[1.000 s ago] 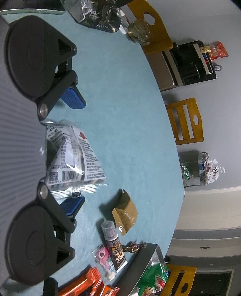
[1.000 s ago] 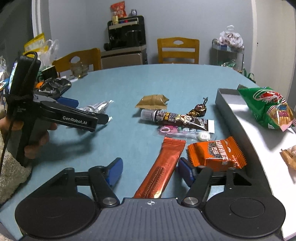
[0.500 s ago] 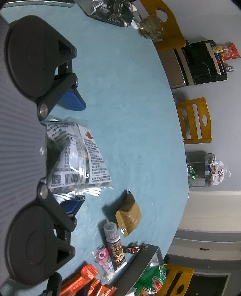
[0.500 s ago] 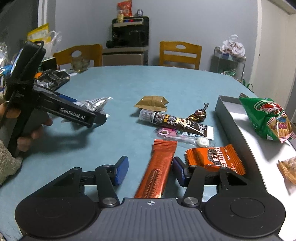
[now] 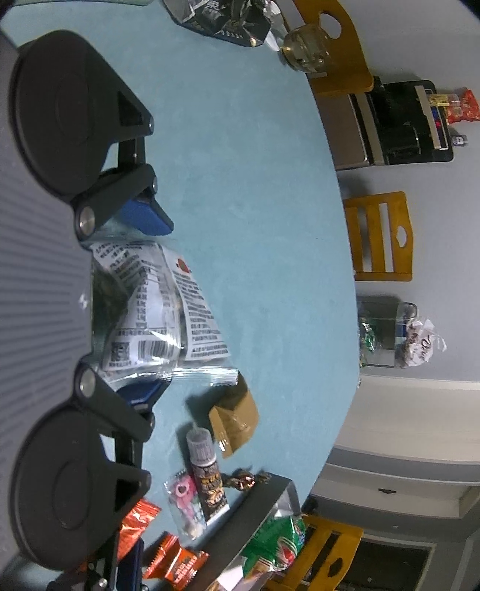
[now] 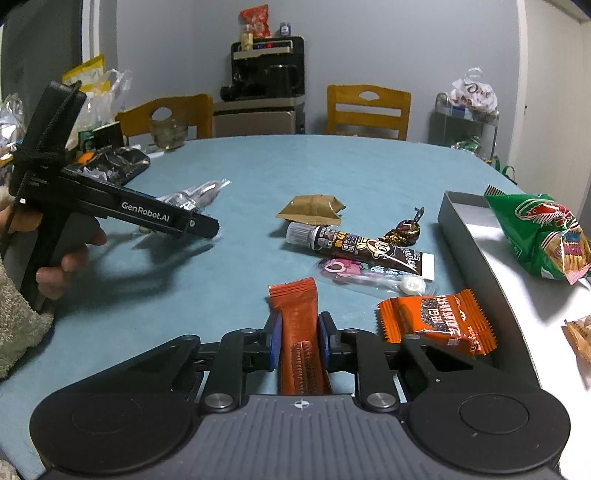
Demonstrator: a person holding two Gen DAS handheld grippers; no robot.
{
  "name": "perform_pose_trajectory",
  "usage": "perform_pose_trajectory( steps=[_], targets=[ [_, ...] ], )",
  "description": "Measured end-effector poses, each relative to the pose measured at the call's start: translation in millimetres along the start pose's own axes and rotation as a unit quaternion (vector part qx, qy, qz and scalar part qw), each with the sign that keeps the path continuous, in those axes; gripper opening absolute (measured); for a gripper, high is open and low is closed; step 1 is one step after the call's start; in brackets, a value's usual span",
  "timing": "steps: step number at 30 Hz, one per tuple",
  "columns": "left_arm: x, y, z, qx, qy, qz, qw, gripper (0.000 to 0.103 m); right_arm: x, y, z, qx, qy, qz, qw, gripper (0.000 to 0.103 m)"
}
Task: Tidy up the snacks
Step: 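Carry the silver packet and red candy bar over the white box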
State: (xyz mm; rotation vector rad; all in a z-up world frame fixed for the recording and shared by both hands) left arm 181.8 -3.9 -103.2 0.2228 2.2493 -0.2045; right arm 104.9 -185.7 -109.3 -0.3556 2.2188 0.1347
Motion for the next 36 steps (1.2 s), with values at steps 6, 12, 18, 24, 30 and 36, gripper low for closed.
perform_pose_trajectory(
  steps=[6,12,18,24,30,36],
  targets=[
    [-3.0,-1.9,-6.3,-0.005,-0.017,0.007,0.9998,0.075,-2.6,1.4,-4.6,-0.006,-0.012,-0.001,1.000,0.023],
    [-5.1,-4.8,-11.2,-0.012,-0.033,0.019,0.9992,0.074,-6.2,0.0,-10.1,-0.004,-0.025,0.001,1.000,0.023],
    [-6.2,-8.7,-17.0,-0.012,-0.041,0.029,0.9986,0.074,-7.7,-0.6,-15.3,-0.002,-0.033,0.001,0.999,0.022],
    [-13.6,-19.2,-32.6,-0.021,-0.060,0.037,0.9973,0.074,-13.0,-9.8,-28.1,0.004,-0.050,0.006,0.999,0.022],
    [-21.1,-43.7,-43.2,-0.019,-0.060,0.050,0.9968,0.074,-20.1,-25.0,-42.6,0.009,-0.069,0.016,0.997,0.022],
    [-29.5,-77.7,-49.1,-0.006,-0.061,0.065,0.9961,0.074,-21.3,-42.4,-55.1,0.016,-0.081,0.026,0.996,0.022]
  ],
)
Point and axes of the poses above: each gripper's, at about its wrist camera, not at the fingertips, and z roughly the way its jaws point, y to its left, x to its underside, the point moved 6 cm from there along z, roughly the way its jaws point, and after that the axes turned 5 degrees about x, right-handed, at the moved point
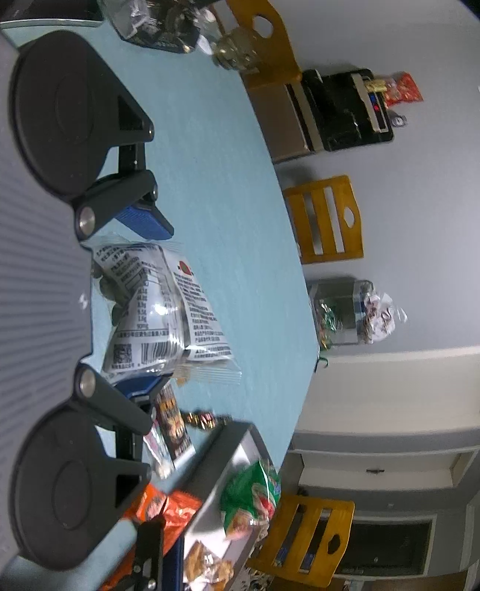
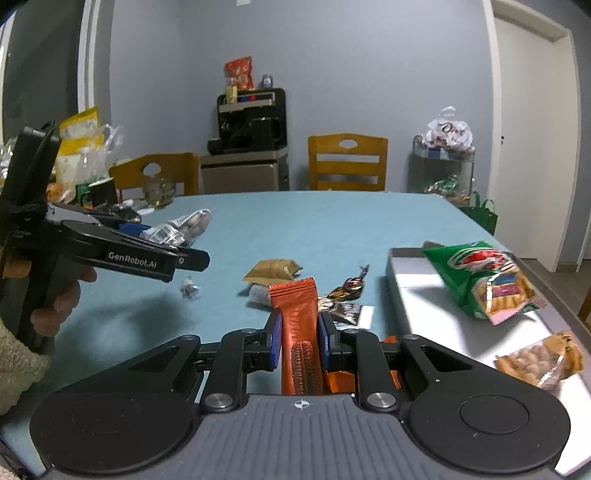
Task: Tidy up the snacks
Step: 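Carry the silver packet and red candy bar over the white box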
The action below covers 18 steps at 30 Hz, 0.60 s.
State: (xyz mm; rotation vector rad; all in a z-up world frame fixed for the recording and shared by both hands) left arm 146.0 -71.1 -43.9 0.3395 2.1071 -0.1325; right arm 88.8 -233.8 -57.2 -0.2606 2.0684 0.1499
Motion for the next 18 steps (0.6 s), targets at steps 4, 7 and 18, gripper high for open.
perform_pose_trajectory(
  steps=[4,7,18],
  targets=[
    [-12.3,-26.4,-2.6,0.012,-0.008,0.017,0.9997,0.074,-1.4,-15.7,-7.5,0.009,-0.007,0.008,1.000,0.022],
    [-21.0,-42.9,-3.4,0.021,-0.012,0.027,0.9993,0.074,-3.1,-27.9,-13.7,0.017,-0.015,0.016,1.000,0.022],
    [-45.3,-108.1,4.4,0.062,-0.014,0.060,0.9962,0.074,1.7,-79.1,-35.3,0.053,-0.029,0.043,0.997,0.022]
  ],
)
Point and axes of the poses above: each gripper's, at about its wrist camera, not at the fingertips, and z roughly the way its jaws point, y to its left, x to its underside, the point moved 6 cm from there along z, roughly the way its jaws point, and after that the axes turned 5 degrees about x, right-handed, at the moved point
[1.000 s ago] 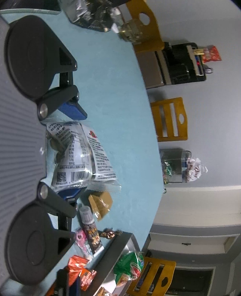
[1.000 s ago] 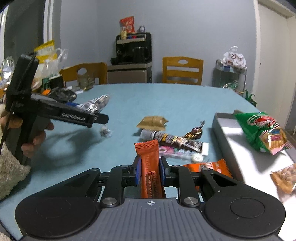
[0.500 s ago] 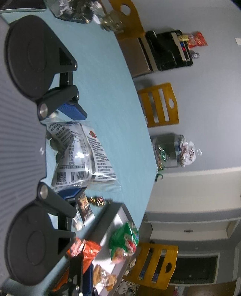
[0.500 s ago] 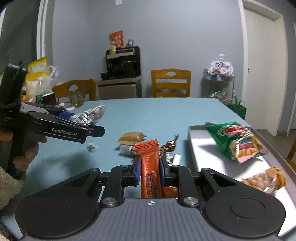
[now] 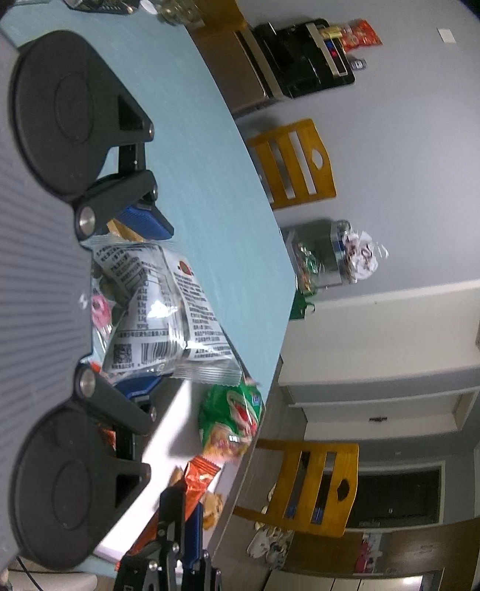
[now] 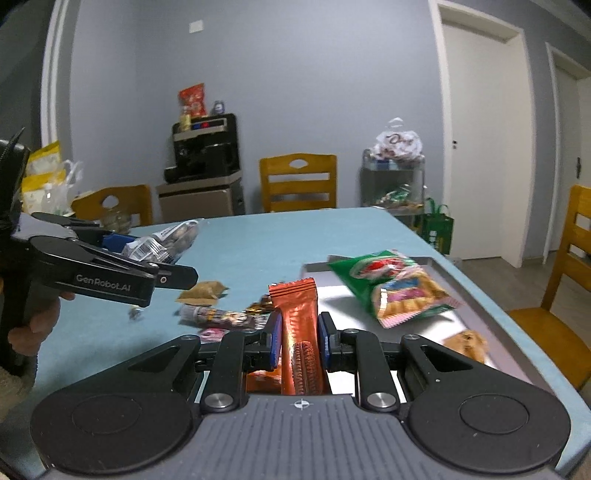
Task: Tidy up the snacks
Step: 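Carry the silver packet and red candy bar over the white box, then lower the red candy bar into the box and open the right tool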
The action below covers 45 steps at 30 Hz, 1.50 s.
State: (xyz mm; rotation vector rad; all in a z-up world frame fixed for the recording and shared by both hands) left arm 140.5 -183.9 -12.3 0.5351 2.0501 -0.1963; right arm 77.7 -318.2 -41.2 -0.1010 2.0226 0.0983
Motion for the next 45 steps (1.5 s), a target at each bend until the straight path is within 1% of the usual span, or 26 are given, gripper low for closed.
perform_pose_trajectory(
  steps=[8,17,23,30,32,39,45],
  targets=[
    [-18.6,-57.6,15.5,0.048,-0.003,0.029,0.9984,0.074,2.6,-39.7,-8.3,0.027,-0.006,0.021,0.999,0.022],
    [-20.1,-120.7,34.8,0.096,0.005,0.067,0.9931,0.074,16.2,-85.1,-13.8,0.062,0.001,0.047,0.997,0.022],
    [-13.1,-156.6,47.7,0.116,0.016,0.087,0.9893,0.074,22.6,-106.7,-10.0,0.084,0.002,0.068,0.994,0.023],
    [-0.7,-179.9,58.6,0.129,0.022,0.112,0.9850,0.074,25.1,-125.1,1.1,0.106,-0.001,0.083,0.991,0.023],
    [0.8,-178.3,62.7,0.135,0.024,0.117,0.9837,0.074,26.5,-129.6,5.7,0.108,-0.001,0.089,0.990,0.022],
    [11.9,-192.1,74.8,0.145,0.032,0.139,0.9791,0.074,30.4,-134.2,20.7,0.115,-0.005,0.096,0.989,0.022],
    [18.2,-194.9,84.0,0.150,0.041,0.143,0.9774,0.074,32.7,-135.4,28.8,0.117,-0.012,0.097,0.988,0.022]
  ],
)
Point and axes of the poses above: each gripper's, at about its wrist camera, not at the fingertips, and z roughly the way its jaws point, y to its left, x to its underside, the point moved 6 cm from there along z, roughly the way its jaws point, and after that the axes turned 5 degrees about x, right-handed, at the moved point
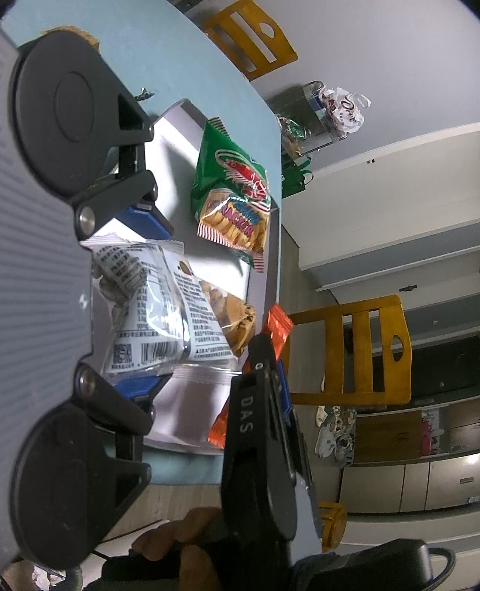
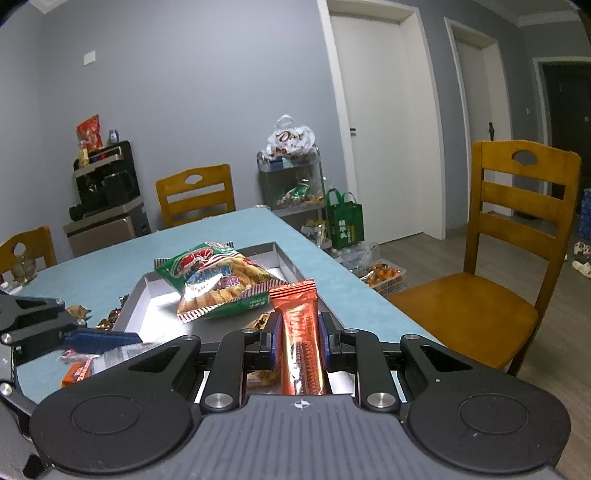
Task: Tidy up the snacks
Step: 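Lower the red candy bar into the box and open the right tool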
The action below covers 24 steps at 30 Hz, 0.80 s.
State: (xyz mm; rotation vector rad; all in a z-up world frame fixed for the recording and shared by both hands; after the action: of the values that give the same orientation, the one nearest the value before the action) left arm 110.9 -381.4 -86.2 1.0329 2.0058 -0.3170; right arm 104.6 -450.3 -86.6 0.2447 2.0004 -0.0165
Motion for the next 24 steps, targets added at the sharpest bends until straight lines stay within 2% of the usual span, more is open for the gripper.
perform_pose_trajectory(
  steps=[11,24],
  targets=[
    [5.3,0.9,9.6,0.014,0.007,0.003,0.9999,0.075,4.7,-1.8,-7.3,-0.008,0.007,-0.002,1.000,0.023],
    [8.5,16.4,19.1,0.023,0.014,-0.025,0.9993,0.078,5.1,3.8,-17.1,-0.009,0.003,0.005,1.000,0.023]
  ],
)
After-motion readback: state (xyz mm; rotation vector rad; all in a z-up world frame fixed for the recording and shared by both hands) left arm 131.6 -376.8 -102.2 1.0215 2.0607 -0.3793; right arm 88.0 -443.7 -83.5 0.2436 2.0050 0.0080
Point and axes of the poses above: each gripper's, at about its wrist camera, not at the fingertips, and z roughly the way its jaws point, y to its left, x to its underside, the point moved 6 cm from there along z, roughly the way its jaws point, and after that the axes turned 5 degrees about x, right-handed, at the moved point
